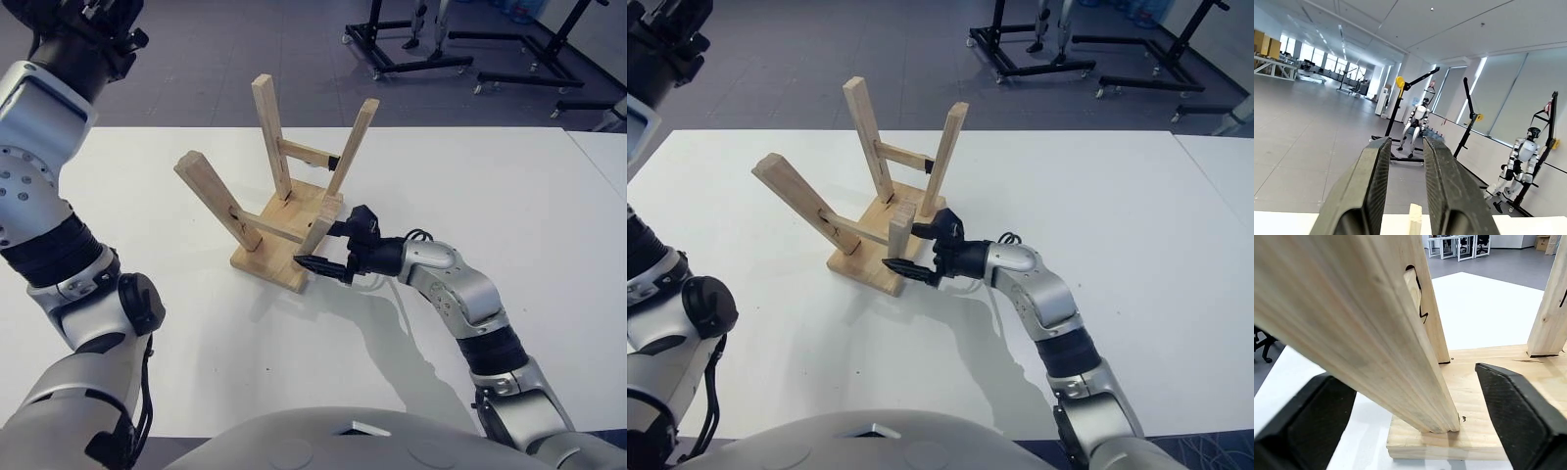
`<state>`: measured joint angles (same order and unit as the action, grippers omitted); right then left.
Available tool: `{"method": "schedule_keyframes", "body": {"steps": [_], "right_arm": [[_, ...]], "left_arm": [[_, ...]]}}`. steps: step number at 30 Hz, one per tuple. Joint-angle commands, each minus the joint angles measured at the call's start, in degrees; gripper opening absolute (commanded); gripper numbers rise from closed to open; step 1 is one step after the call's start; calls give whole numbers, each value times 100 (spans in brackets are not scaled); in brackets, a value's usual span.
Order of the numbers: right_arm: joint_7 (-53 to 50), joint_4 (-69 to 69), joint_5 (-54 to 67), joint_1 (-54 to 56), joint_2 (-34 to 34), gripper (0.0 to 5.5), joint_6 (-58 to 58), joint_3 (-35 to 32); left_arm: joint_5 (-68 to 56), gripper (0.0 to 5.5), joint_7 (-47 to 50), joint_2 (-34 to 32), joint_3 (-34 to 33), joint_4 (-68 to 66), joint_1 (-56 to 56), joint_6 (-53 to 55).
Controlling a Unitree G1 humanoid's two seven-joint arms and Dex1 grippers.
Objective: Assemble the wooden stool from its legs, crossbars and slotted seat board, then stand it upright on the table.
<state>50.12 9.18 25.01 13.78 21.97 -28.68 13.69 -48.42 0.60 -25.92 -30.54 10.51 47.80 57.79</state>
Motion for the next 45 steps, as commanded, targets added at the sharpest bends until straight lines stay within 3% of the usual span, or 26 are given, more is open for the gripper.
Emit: {"method": "schedule_keyframes", "body": {"steps": [1,3,7,10,14,17,28,35,41,45], "right_arm": [[820,118,180,-450,1042,506,-5,-457],[1358,113,328,-750,1618,539,43,-794],[1700,-265,342,-1100,2169,539,401,-1513],[820,-1066,67,-830,1905,539,852,-2082],[-1202,-3016,-562,119,1365,539,1232,-2549],[-1924,-3799,-697,594,1060,540,1515,-2650],[-2966,-6102,-1768,1879,659,540,2674,-2290],[-3824,-6836,-2194,2577,62,540,3123,-2082],[-3800,-6700,-2270,3006,-282,540,2905,-1921],[-3668,-6739,-2423,3431,-584,540,2799,-1683]], "left_arm": [[-126,114,-261,-523,-191,-170,78,82],[-277,114,-454,-855,-306,-101,-30,285],[-362,114,-600,-1301,-431,381,-589,515],[-644,114,-1029,-1300,-420,1183,-1757,691],[409,114,-2976,-1621,323,1855,-5070,-568],[503,130,-3243,-1427,619,1700,-5686,-625],[1348,286,-3070,-1470,2032,2591,-5918,-762],[2186,383,-2687,-1343,3658,2839,-5247,-586],[2531,383,-2410,-1354,4355,3303,-4878,-158],[3221,383,-1617,-919,5040,3401,-4977,-111]]}}
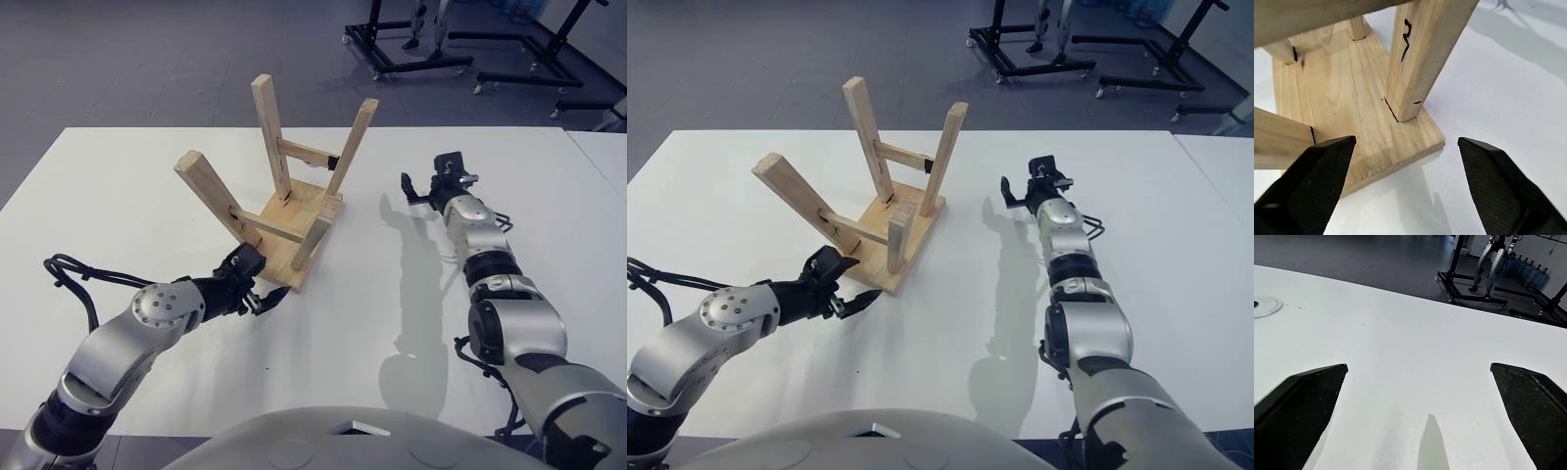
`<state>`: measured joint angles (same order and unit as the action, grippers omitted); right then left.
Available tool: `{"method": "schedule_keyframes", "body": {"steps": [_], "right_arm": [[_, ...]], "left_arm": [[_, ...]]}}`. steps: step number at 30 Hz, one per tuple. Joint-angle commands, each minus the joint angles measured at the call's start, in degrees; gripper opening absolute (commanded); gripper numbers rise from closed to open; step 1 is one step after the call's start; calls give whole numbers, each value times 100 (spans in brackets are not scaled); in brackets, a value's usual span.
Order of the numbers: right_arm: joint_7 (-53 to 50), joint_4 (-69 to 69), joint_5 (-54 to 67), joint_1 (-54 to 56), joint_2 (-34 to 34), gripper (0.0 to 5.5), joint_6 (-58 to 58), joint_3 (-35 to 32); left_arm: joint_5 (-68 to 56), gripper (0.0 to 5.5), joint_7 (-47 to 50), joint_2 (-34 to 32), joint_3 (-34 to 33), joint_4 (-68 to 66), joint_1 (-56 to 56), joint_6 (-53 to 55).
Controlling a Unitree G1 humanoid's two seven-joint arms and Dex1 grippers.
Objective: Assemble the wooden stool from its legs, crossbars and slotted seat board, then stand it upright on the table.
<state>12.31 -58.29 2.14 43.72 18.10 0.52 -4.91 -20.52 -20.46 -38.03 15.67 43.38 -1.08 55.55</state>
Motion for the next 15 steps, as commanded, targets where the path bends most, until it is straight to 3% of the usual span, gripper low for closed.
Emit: {"method": "schedule_keyframes", "body": {"steps": [1,11,15], "right_arm": [[192,-36,-184,564,-262,540,-140,256],[670,-261,-446,1158,-508,540,-135,617],[668,-197,-465,1056,-475,540,-145,604]], "left_arm": [[560,383,737,490,541,149,-205,153],[1611,383,2046,1638,1669,-125,-760,100],[2002,383,2537,2138,1680,-734,-883,194]]}}
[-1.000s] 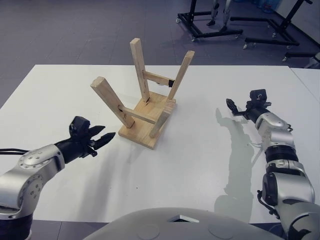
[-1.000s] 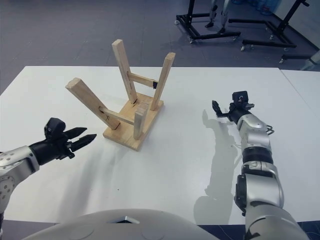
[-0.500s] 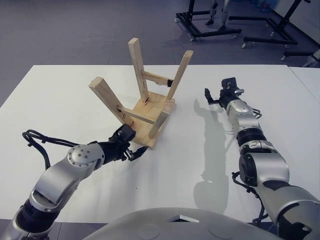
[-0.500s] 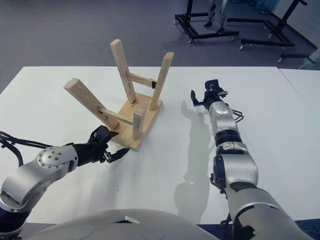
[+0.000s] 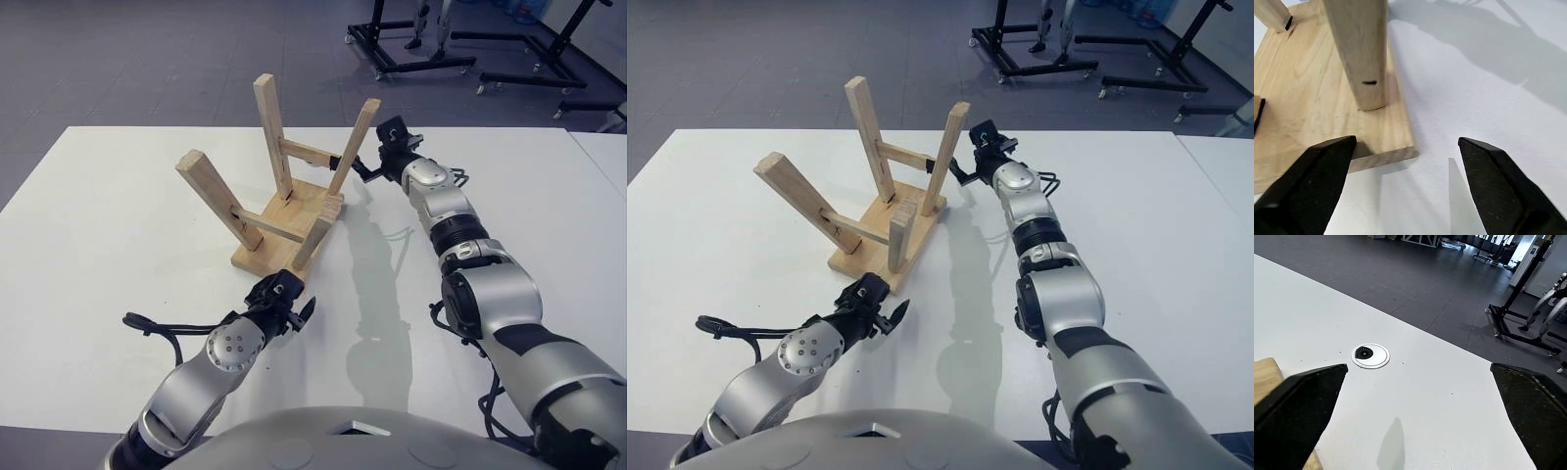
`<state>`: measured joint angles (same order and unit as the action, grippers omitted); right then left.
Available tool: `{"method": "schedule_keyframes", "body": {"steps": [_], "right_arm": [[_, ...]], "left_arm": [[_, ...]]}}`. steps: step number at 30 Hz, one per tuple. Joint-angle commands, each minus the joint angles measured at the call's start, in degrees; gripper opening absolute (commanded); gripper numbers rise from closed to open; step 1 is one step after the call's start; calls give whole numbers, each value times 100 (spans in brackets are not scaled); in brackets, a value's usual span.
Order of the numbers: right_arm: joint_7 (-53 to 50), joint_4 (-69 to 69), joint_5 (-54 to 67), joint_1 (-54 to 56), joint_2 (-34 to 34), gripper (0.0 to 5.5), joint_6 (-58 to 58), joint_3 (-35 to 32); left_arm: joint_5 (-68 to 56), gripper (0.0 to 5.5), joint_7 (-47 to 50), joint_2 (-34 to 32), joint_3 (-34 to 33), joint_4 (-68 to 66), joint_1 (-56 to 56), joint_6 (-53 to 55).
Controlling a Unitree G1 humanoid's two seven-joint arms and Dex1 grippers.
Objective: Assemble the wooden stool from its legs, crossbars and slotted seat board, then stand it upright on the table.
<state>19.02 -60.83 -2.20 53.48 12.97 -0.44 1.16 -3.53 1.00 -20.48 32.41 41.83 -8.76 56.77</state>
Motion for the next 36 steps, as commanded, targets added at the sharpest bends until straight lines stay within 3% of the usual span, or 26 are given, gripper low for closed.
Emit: {"method": "schedule_keyframes", "body": {"steps": [1,6,16,23,26,30,36], "right_arm": [[-12,80,-32,41,39,540,-48,-10],[-105,209,-16,-167,119,540,-56,-70],[-276,599,48,-654,348,540,-175,-232],[-332,934,119,-890,331,540,-360,-328],[-372,1177,168,-1098,365,540,-440,-404],[-446,1548,245,-1423,399,540,-584,-517],[-323,1871,278,-1549,362,540,-850,-460]], "left_arm": [[405,383,495,465,-29,-758,-106,15],[428,383,627,956,-715,-1196,-270,-333],[310,383,-853,-637,-1465,-785,-480,35],[421,383,-1119,-790,-1699,-1141,-560,-205],[147,383,-1831,-1250,-1909,-1219,-621,-532],[1,383,-2155,-1437,-2756,-2345,54,-1199],[-67,383,-2665,-1488,-2884,-3387,619,-2084]]}}
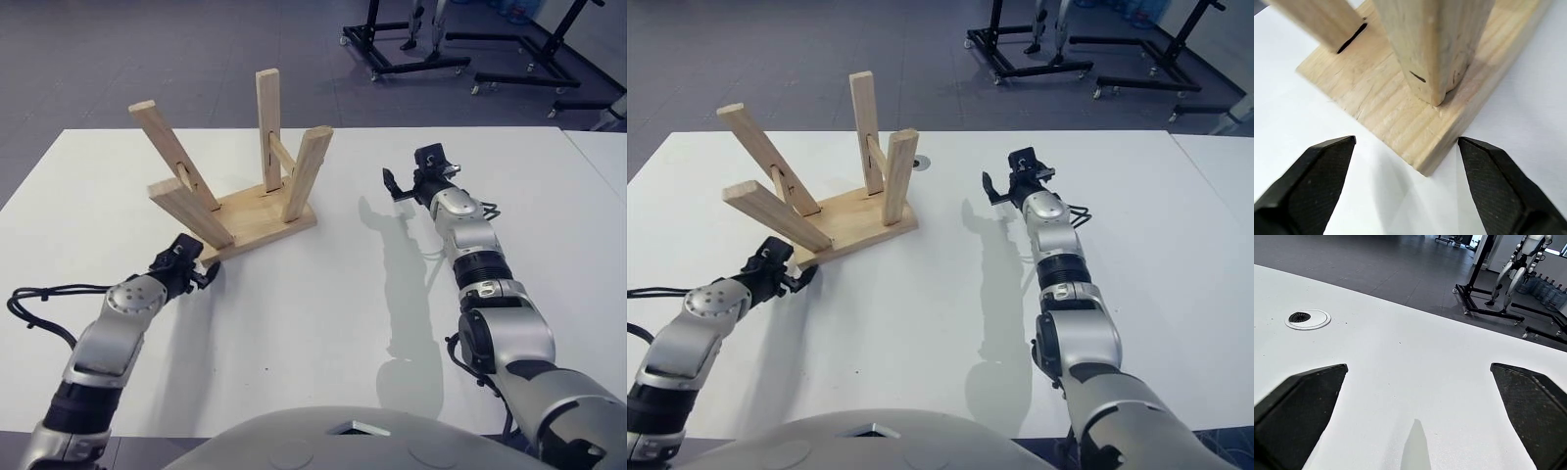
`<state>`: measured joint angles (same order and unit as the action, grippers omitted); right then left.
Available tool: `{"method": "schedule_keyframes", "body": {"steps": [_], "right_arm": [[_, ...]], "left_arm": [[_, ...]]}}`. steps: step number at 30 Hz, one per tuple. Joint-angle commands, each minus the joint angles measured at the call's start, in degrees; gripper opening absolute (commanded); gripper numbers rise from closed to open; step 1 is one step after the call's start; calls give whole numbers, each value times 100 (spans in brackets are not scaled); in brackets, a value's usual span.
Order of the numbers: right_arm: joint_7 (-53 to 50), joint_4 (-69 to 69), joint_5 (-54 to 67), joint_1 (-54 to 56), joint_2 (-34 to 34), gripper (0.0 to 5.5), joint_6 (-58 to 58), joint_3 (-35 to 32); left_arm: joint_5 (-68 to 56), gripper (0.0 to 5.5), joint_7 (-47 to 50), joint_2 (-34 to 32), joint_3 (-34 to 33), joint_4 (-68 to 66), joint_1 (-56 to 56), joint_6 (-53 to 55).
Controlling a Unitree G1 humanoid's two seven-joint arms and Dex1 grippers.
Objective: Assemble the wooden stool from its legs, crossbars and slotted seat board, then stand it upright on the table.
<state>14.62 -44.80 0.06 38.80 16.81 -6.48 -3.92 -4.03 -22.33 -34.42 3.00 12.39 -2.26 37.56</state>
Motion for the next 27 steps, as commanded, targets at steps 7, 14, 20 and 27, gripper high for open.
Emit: {"method": "schedule_keyframes", "body": {"steps": [7,14,20,27], "right_arm": [[455,972,187,-538,-19,540,-683,98],[717,1092,336,-757,56,540,-690,47],[566,592,181,-490,123,540,-409,81],[471,425,182,-216,-24,540,-336,136]], "left_arm": [[-1020,383,-2104,-993,-260,819,-225,93],[-902,383,-2971,-2116,-987,-105,-302,-540],[-1275,383,-2279,-1283,-606,915,-276,474],[-998,383,-1344,-543,18,949,119,958]]}}
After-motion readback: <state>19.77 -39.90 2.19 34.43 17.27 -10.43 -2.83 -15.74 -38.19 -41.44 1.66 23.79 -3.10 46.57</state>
